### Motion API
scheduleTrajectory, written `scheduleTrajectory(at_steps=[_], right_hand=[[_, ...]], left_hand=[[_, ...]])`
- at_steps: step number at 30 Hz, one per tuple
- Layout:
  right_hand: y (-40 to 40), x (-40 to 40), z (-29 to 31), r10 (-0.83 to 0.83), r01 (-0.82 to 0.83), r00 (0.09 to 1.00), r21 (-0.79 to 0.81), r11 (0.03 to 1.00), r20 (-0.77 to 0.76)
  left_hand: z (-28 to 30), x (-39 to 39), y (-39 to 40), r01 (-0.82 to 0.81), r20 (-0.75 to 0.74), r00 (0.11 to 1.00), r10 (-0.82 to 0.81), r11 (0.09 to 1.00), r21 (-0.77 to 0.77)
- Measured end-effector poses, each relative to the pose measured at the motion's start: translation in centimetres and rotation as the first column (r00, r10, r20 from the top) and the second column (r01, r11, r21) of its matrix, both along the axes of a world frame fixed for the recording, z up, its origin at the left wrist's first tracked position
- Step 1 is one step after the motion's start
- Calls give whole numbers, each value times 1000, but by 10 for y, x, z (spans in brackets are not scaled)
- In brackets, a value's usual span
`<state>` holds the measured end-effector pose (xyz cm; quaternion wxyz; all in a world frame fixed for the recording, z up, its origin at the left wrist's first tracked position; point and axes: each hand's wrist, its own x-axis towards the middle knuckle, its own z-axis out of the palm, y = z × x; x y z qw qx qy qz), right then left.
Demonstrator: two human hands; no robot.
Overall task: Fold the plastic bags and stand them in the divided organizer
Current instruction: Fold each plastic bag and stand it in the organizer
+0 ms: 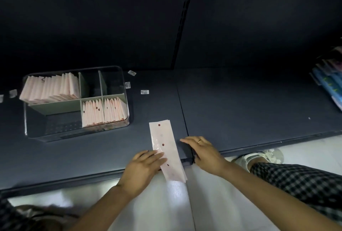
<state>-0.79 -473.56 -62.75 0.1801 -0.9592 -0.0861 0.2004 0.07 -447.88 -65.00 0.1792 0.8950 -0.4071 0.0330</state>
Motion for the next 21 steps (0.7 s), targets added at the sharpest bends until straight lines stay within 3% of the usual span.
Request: scheduleTrajectory(at_steps=[2, 4, 7, 10, 14, 17, 21], right_hand=[[2, 2, -2, 118, -118, 993, 41, 992, -5], [13, 3, -11, 114, -114, 993, 121, 986, 11], [32, 9, -20, -174, 157, 985, 323, 933, 22], [48, 19, -18, -383, 385, 921, 351, 854, -79], [60, 29, -16, -479, 511, 859, 357, 782, -178], [65, 39, -14, -497, 534, 845, 258, 805, -197], [68, 49, -11, -505, 542, 831, 140, 828, -232]], left_hand=[[6, 0, 1, -71, -138, 989, 56, 991, -110], [8, -2, 0, -179, -276, 953, 125, 967, -180], [7, 1, -6, -392, -447, 851, 278, 901, -186], [5, 10, -12, -581, -647, 676, 354, 795, -173], [3, 18, -16, -713, -653, 577, 490, 692, -111], [0, 20, -20, -754, -641, 536, 550, 653, -70], [0, 18, -23, -736, -555, 579, 597, 675, -42]])
